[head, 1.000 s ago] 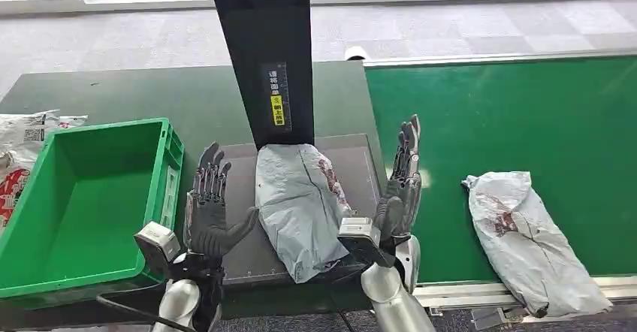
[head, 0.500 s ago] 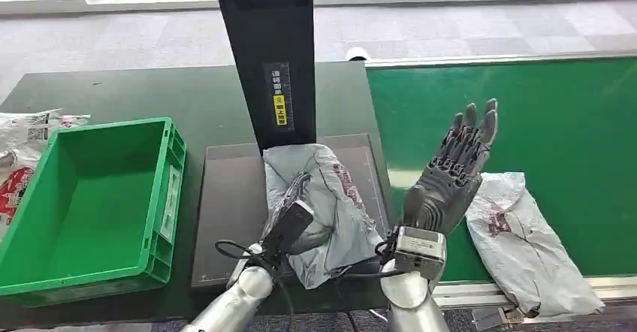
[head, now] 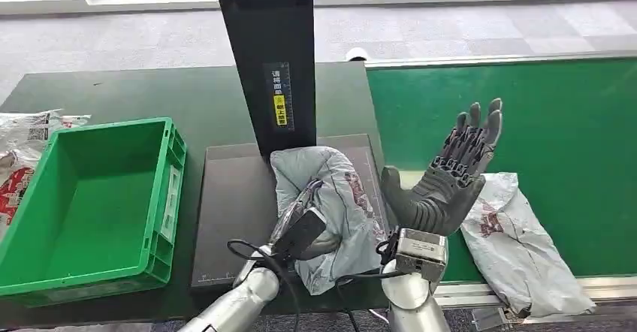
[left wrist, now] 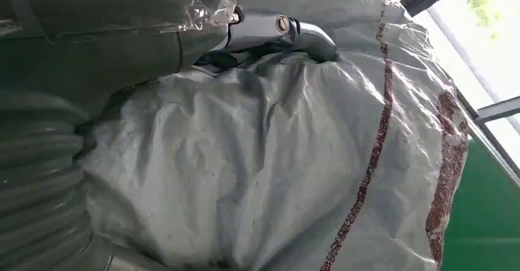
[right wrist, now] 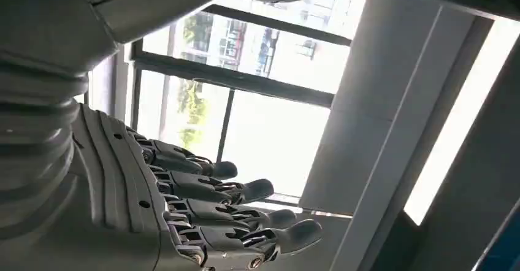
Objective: Moved the parcel from conveyor to table for the left to box.
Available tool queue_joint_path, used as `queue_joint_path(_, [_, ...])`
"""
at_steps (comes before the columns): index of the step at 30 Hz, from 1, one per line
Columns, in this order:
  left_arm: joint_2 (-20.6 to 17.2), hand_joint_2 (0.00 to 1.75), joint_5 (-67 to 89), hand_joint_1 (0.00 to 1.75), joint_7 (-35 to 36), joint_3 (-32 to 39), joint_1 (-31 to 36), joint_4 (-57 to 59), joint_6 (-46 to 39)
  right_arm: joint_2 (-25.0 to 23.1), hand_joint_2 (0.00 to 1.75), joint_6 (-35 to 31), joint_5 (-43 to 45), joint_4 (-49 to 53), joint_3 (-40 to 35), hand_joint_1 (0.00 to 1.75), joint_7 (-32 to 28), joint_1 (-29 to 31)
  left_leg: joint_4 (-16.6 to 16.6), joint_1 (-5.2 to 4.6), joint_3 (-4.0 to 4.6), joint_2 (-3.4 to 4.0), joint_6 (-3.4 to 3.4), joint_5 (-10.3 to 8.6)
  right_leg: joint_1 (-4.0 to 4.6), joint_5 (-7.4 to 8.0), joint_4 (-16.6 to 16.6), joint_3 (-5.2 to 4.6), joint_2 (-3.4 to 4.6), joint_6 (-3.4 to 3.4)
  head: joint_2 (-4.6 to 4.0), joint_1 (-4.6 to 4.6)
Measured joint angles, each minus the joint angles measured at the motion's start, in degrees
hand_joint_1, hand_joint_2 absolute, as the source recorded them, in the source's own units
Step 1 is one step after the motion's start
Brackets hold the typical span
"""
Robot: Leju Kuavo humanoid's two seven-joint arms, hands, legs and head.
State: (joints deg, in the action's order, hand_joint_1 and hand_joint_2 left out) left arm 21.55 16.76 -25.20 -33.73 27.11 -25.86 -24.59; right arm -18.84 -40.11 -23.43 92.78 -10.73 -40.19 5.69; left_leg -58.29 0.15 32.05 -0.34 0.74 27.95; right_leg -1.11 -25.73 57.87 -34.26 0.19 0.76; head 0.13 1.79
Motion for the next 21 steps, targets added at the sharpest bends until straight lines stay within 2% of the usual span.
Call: queue_joint_path(21, [0.13,1.75,0.00,0.03,-0.02,-0.83,0.23,0.68,-0.02,0.00,1.75,0.00,0.00,0.02,0.00,0.00,0.00,0.00,0.00,0.00,-0.03,0.00,0.00,0.00,0.00,0.00,0.00,0.03,0.00,0.00,0.00,0.00])
